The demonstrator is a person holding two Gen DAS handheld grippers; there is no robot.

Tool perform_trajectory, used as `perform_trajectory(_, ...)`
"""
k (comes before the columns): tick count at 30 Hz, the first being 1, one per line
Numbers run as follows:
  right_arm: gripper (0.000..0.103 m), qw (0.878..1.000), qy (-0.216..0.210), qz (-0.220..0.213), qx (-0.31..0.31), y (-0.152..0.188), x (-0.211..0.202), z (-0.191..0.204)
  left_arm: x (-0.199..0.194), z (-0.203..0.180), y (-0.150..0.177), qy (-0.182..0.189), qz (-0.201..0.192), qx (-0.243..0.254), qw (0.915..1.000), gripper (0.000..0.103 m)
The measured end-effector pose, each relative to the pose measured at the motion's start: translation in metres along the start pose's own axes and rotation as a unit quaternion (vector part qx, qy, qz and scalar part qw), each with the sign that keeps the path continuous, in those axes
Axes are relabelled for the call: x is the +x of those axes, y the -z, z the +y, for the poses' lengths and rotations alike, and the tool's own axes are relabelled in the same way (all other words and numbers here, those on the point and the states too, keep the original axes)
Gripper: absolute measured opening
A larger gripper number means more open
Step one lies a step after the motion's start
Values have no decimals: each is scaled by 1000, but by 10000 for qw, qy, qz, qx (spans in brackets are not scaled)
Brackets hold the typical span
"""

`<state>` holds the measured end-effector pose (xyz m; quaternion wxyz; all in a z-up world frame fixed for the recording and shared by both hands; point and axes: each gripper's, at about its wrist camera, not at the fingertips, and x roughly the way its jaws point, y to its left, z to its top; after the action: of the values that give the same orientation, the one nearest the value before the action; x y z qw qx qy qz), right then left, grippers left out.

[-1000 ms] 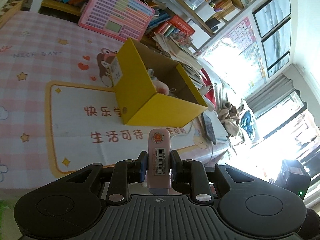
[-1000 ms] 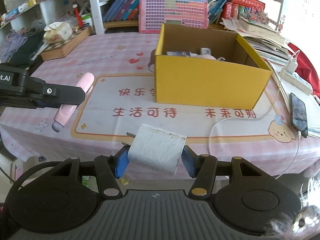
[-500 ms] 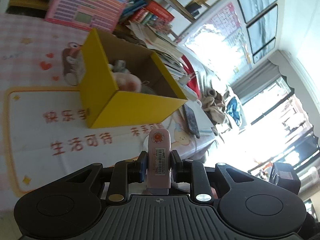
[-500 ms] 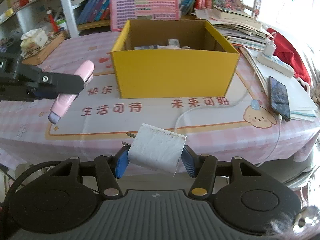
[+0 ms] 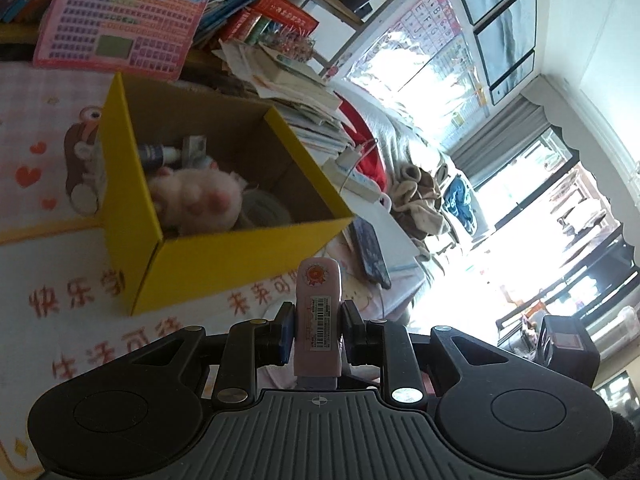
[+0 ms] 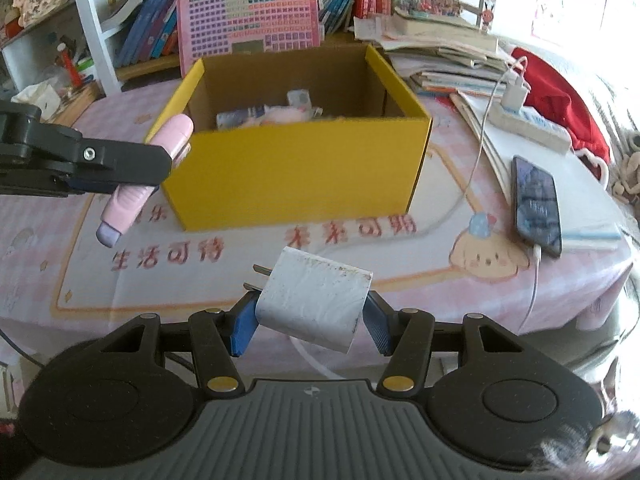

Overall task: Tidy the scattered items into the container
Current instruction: 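Lift and carry the lipstick item and charger plug over the yellow box with both tools, then lower the charger plug into the box and open the right tool while the left tool releases the lipstick item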

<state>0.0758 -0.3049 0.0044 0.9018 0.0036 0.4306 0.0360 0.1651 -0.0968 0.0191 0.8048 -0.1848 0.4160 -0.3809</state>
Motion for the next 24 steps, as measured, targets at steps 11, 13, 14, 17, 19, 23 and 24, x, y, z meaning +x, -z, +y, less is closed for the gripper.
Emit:
perform_trajectory(11, 54, 9970, -256, -555, -473, -62, 7, -19, 15, 1, -38, -339, -420, 16, 9985, 23)
perform_trajectory(13, 54, 9957, -322, -641, -582, -74, 11, -22, 18, 2, -46, -445, -489, 33, 9978, 23)
perform_trajectory(14, 54, 9950, -351, -682, -635, -80, 13, -23, 20, 3, -51, -500, -514, 44, 9974, 23)
perform_trajectory(17, 54, 9924, -461, -782, -825, -100, 23, -25, 26, 5, -64, -679, -561, 103, 9961, 23)
perform_trajectory(19, 54, 9905, -544, -813, -967, -114, 34, -25, 33, 7, -74, -834, -552, 168, 9948, 23)
perform_trajectory(23, 54, 9859, -632, -799, -1330, -138, 60, -23, 49, 12, -95, -1161, -463, 343, 9916, 23)
perform_trajectory(24, 54, 9848, -666, -740, -1424, -145, 71, -23, 55, 14, -100, -1254, -421, 382, 9905, 23)
